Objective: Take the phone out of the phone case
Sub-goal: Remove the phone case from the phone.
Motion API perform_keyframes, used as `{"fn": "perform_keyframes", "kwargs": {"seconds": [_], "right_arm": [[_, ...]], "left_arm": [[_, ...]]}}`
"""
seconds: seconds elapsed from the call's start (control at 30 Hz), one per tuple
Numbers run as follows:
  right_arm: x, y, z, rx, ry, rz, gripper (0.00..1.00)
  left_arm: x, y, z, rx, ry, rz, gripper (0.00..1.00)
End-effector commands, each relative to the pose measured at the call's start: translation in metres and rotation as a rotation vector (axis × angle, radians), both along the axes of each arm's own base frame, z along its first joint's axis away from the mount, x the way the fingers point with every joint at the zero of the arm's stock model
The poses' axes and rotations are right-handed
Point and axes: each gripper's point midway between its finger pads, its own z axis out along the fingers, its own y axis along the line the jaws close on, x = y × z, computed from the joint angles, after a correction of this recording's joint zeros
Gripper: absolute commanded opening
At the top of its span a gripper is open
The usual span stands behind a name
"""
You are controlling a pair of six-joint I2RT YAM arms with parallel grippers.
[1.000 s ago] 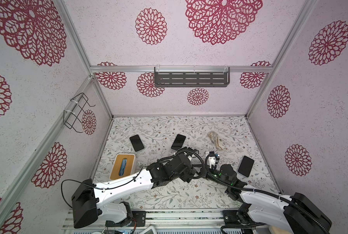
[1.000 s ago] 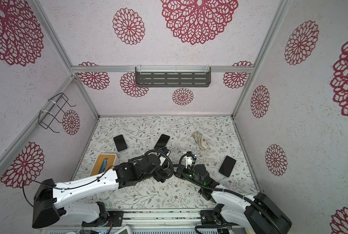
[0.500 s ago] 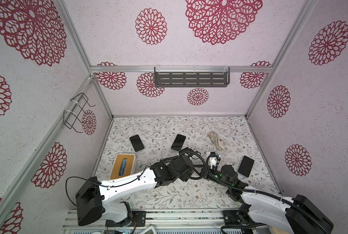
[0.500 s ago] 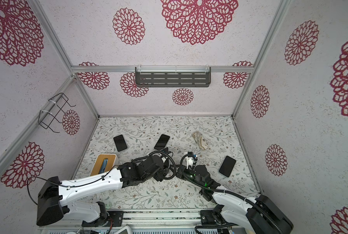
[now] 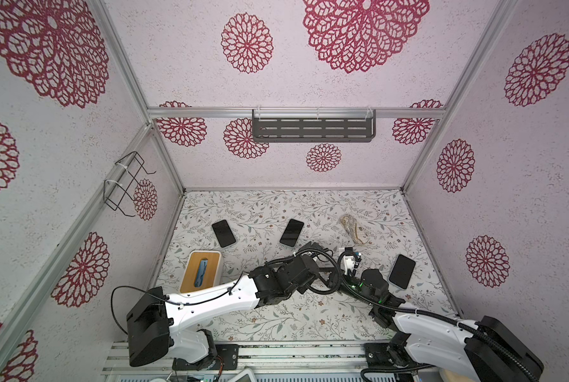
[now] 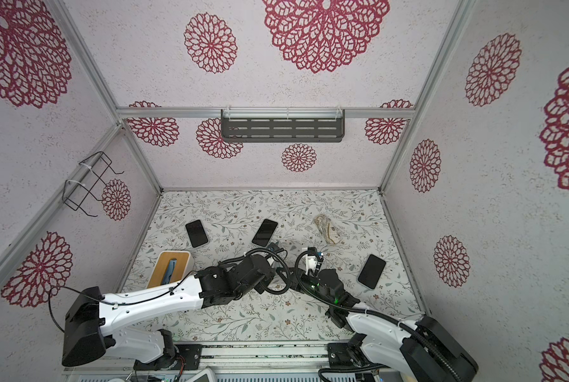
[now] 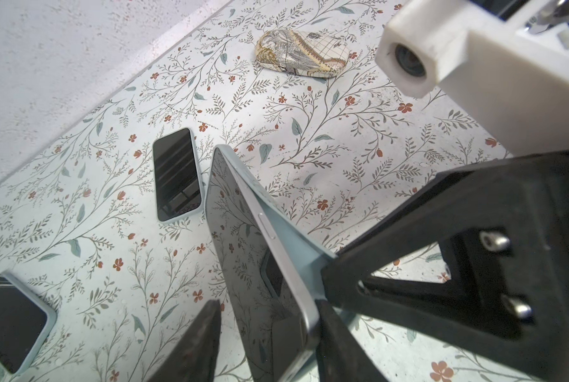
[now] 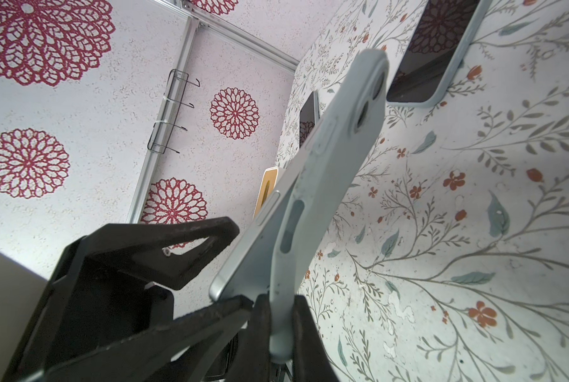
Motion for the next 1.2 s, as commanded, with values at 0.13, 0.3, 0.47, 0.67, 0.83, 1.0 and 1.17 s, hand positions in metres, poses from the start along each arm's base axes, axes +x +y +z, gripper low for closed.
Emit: {"fn": "perform_keyframes", "kwargs": {"seconds": [0.13, 0.3, 0.47, 0.67, 0.83, 1.0, 1.17], "right_arm": [[0.000, 0.004, 0.038, 0.095, -0.109, 0.020, 0.00], [-0.001, 0.004, 0.040, 0.099, -0.109, 0.021, 0.00], [-0.001, 0.004, 0.040, 0.099, -0.109, 0.019, 0.00], [-0.001, 0.001, 0.037, 0.094, -0.104, 0.011, 0.00], [-0.001, -0.001, 0.030, 0.079, -0.087, 0.001, 0.00], [0.002, -0.007, 0.004, 0.004, -0.014, -0.038, 0.00], [0.003, -0.022, -0.031, -0.071, 0.070, -0.107, 0.00]], "left_arm": [[0.005, -0.005, -0.013, -0.007, -0.007, -0.002, 0.38], [0.005, -0.006, -0.018, -0.012, 0.000, -0.006, 0.29], [0.003, -0.007, -0.018, -0.015, 0.003, -0.018, 0.14], [0.001, -0.003, -0.019, -0.021, 0.005, -0.019, 0.06], [0.002, 0.004, -0.011, -0.019, -0.023, 0.002, 0.03], [0.001, 0.017, 0.007, -0.007, -0.070, 0.028, 0.01], [-0.005, 0.040, 0.032, 0.024, -0.148, 0.059, 0.01]]}}
